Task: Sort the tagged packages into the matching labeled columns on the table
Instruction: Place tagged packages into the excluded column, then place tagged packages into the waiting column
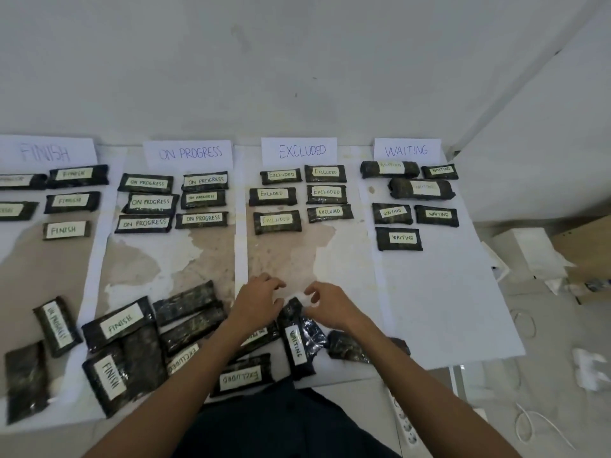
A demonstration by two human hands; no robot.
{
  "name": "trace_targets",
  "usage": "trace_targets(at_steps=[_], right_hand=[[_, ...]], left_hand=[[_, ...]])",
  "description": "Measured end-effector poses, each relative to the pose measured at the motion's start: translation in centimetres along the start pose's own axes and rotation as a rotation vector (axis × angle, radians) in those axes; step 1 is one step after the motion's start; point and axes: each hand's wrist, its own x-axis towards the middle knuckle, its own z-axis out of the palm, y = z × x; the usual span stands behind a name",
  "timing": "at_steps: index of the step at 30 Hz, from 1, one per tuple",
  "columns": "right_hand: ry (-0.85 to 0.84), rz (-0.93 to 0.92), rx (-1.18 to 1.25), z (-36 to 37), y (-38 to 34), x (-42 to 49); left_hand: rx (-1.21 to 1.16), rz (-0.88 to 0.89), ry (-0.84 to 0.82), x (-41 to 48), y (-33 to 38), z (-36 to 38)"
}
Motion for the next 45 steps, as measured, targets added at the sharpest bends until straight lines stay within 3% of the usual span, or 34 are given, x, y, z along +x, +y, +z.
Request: trace_targets(at_steps=[9,20,25,29,36,45], right_hand=[[0.068,0.028,-0.267,7.8,-0.7,-4.2],[0.263,0.008,-0.406,9.0,-0.5,-5.2],[0.233,-0.002,-0.473,9.8,0.2,-5.2],[0.232,0.023,-0.374,9.4,0.1,-4.8],[0.202,-0.009,0.136,4.8,-0.4,-5.7],[0.3,-0.068,-0.092,-4.2,5.9,-4.2]], left_hand=[[-0.19,-0.112,-0.066,-6.8,-1.6,1.8],[-0.287,-0.099,-0.092,-8.6,-1.2,0.6],[-0.288,-0.135,-0.147,-8.5,-0.9,0.7],[-0.285,-0.121,-0.144,-8.6,-0.7,1.1],[-0.235,-0.006,-0.037,-7.1,0.9,1.2],[-0.178,0.023,0.003,-1.8,8.1,2.5]])
